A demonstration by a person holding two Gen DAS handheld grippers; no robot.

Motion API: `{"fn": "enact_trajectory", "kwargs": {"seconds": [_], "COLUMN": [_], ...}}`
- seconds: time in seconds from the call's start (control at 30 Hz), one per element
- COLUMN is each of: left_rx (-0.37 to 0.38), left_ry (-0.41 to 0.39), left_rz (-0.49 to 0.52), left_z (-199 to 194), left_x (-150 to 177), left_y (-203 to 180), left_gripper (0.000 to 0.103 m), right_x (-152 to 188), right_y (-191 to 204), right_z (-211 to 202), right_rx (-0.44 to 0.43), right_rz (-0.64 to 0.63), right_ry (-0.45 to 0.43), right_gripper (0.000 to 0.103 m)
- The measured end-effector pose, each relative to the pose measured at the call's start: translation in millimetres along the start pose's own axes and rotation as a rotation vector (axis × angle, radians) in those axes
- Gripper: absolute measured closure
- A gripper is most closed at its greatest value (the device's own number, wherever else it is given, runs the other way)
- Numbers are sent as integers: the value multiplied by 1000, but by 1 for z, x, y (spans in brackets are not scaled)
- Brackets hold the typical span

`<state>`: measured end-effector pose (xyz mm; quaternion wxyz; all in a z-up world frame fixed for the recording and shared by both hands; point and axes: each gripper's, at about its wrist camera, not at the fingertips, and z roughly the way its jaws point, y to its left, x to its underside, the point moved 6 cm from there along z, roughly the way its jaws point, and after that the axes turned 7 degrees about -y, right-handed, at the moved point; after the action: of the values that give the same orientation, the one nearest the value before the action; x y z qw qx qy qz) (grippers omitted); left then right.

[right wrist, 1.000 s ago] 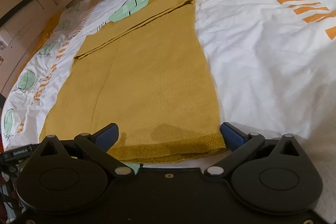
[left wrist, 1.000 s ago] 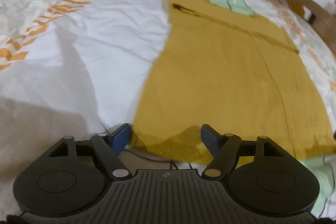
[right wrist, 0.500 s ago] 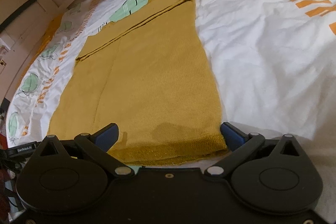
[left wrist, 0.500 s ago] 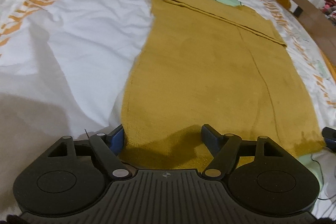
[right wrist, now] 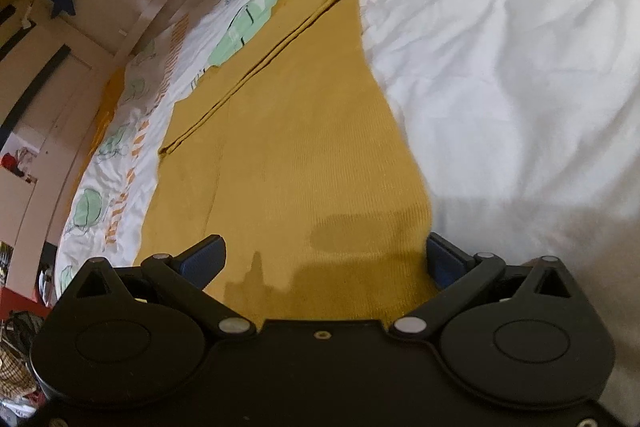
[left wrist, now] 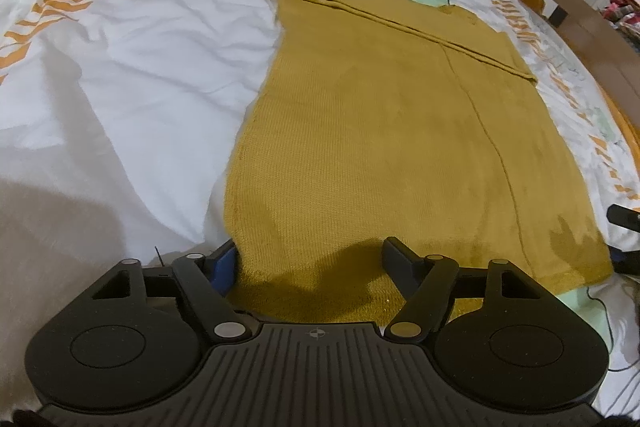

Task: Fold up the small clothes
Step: 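Lower both grippers onto the mustard sweater hem, then close both grippers on the sweater hem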

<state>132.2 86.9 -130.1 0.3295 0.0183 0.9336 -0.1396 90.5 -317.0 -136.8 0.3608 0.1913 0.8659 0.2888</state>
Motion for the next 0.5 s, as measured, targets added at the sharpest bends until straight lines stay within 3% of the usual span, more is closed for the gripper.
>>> {"fn": "enact_trajectory", "kwargs": {"seconds": [0.17,0.27,0.37,0.5], "left_rx": [4,15,16,7], "left_ry": [-7,-12,-16,-17], "left_rz": [-16,-50,-77,-93], "left_z": [-6,-10,-10,-9], "left_x": [1,2,1,-1], "left_y": [1,4,8,11], "left_gripper": [51,59,63,70], "right_x": [1,3,4,4], "right_y": [8,11,10,6], "right_z": [-8,-13,-19,-23], "right_rx": [3,21,35,43], "right_rz": [-25,-56,-78,-59], "right_ry": [35,55,68,65], "right_gripper": [2,10,21,50]}}
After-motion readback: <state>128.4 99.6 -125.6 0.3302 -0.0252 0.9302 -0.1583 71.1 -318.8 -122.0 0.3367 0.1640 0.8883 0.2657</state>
